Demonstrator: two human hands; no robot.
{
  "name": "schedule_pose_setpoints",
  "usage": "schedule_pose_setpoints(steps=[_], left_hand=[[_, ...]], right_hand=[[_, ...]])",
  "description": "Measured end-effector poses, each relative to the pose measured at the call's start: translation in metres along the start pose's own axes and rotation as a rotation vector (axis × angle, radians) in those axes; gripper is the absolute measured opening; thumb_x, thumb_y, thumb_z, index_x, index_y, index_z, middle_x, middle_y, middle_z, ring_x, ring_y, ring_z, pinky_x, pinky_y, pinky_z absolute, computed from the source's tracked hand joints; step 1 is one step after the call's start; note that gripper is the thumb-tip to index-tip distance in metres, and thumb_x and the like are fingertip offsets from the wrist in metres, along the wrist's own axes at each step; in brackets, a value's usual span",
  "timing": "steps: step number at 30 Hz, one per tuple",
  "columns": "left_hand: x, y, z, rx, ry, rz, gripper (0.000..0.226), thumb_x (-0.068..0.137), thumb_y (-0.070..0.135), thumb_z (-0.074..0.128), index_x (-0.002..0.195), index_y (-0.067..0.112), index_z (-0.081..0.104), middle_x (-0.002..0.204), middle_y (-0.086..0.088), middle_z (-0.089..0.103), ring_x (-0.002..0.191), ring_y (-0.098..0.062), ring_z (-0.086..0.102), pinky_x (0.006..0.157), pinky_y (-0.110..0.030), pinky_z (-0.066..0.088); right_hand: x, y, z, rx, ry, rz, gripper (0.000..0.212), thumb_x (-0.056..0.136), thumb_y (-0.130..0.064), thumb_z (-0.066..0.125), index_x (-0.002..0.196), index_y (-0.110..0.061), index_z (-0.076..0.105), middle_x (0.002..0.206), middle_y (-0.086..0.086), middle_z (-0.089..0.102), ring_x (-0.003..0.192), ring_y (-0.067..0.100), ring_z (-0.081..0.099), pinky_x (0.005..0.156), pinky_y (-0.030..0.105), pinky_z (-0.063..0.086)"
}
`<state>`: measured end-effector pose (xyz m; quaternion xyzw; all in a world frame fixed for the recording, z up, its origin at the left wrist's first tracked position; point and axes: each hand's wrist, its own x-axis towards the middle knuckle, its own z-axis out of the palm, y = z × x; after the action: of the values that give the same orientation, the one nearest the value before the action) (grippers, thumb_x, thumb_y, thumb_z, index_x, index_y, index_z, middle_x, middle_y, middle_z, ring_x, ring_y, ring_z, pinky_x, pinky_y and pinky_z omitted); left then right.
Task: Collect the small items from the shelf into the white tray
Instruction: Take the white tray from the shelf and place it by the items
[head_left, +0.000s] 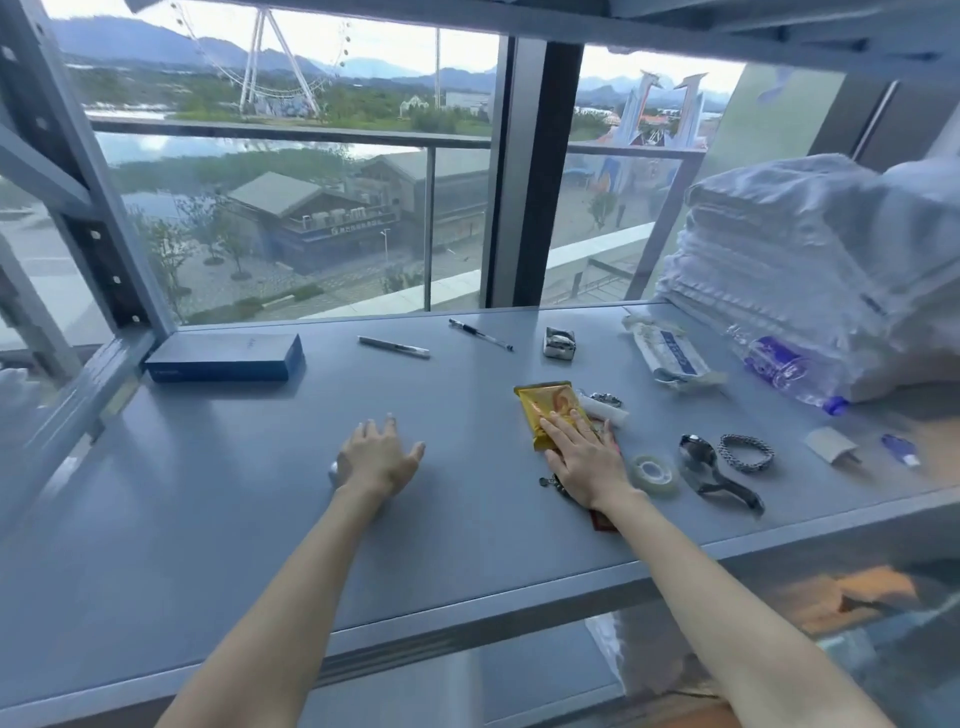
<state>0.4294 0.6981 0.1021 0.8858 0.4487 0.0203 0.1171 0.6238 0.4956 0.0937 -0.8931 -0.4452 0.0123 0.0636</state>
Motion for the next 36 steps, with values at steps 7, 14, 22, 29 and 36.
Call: schedule_pose_setpoints(steps=[7,14,22,29,36], left_hand=[[0.002,0.129,0.027,-0.018,-0.010,0.245,0.067,0.093,0.054,0.029,0.148,0.017,0.018,0.154,-0.007,0.025,0.144,-0.019,0.017,0.111,-0.039,0.025],[0.000,0.180,0.032,-0.336,0.216,0.353,0.051,0.098,0.034,0.035,0.144,0.012,0.032,0.151,-0.006,0.033,0.142,-0.016,0.022,0.118,-0.032,0.011],[0.034,0.050,-0.003,-0.225,0.348,0.095,0.052,0.098,0.033,0.034,0.145,0.012,0.028,0.153,-0.007,0.028,0.143,-0.020,0.019,0.119,-0.039,0.010],[0.086,-0.082,-0.020,-0.027,0.318,-0.044,0.061,0.095,0.042,0.034,0.148,0.018,0.017,0.158,-0.001,0.014,0.145,-0.018,0.011,0.118,-0.043,0.006],[0.149,-0.144,-0.033,0.073,0.274,-0.093,0.069,0.091,0.055,0.030,0.149,0.027,0.006,0.159,0.001,0.001,0.146,-0.019,0.000,0.118,-0.045,0.003]], right_hand=[[-0.007,0.067,-0.012,0.019,-0.013,0.024,0.049,0.100,-0.037,0.025,0.148,-0.030,0.018,0.158,-0.010,0.012,0.147,0.015,0.000,0.118,0.050,-0.005],[0.003,0.080,-0.028,0.000,-0.005,-0.021,0.052,0.100,-0.044,0.021,0.149,-0.028,0.015,0.159,-0.007,0.006,0.147,0.018,-0.004,0.117,0.051,-0.007],[0.070,-0.025,-0.033,0.047,-0.011,-0.272,0.054,0.100,-0.041,0.025,0.150,-0.023,0.014,0.159,-0.003,0.008,0.148,0.018,0.001,0.116,0.054,-0.004],[0.142,-0.125,0.000,0.040,-0.019,-0.320,0.058,0.099,-0.042,0.027,0.150,-0.019,0.011,0.159,-0.002,0.011,0.147,0.020,0.002,0.116,0.055,-0.003],[0.210,-0.166,0.021,-0.062,0.016,-0.248,0.058,0.099,-0.046,0.022,0.150,-0.022,0.009,0.160,-0.002,0.006,0.147,0.020,-0.004,0.115,0.058,-0.007]])
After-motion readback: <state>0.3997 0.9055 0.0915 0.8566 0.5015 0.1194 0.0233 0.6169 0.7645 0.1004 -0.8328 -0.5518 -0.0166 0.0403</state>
